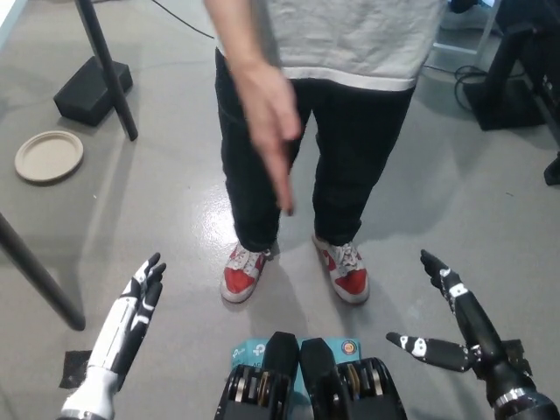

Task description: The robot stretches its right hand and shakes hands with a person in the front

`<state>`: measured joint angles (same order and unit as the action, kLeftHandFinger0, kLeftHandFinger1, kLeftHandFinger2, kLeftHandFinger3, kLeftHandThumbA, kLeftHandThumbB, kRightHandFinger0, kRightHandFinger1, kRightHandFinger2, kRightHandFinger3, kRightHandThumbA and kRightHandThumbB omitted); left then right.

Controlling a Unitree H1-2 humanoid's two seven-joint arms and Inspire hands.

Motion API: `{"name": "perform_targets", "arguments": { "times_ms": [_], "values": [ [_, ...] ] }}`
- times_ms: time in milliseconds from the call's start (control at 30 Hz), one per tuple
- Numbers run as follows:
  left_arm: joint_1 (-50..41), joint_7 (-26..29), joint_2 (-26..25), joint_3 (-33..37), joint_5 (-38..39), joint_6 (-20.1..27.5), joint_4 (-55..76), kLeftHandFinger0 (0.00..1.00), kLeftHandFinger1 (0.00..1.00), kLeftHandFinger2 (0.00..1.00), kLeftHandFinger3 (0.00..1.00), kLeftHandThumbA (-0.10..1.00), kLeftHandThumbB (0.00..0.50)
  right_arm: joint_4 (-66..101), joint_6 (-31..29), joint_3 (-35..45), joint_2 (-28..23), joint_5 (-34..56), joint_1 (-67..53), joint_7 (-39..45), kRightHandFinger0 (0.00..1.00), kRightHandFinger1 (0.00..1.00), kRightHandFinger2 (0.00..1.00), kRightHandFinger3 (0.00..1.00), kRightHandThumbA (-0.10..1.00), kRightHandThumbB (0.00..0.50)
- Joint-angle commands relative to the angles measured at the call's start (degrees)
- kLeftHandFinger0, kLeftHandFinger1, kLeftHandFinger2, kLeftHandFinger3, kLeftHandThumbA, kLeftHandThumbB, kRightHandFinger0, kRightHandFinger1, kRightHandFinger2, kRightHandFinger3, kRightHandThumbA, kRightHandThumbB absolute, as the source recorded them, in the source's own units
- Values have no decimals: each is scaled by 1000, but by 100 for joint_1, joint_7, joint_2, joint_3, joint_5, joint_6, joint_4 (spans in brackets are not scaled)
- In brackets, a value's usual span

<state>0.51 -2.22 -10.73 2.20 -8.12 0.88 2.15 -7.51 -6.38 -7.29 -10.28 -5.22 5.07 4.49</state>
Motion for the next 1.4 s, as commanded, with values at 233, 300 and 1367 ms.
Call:
{"name": "perform_targets", "arguments": {
  "times_ms": [233,300,1367],
  "values": [
    [-46,44,11,-22,-9,548,-30,1000,1000,1000,1000,1000,65,1462,459,265,236,364,91,51,1000,1000,1000,1000,967,251],
    [-41,50,33,-29,4,537,-41,1000,1000,1000,1000,1000,52,1942,856,319,274,302,169,23,1000,1000,1000,1000,987,254],
    [-4,-11,85,-5,52,491,-24,1000,1000,1000,1000,1000,49,379,2502,-94,790,-157,3388,78,1000,1000,1000,1000,1000,388]
  ]
}}
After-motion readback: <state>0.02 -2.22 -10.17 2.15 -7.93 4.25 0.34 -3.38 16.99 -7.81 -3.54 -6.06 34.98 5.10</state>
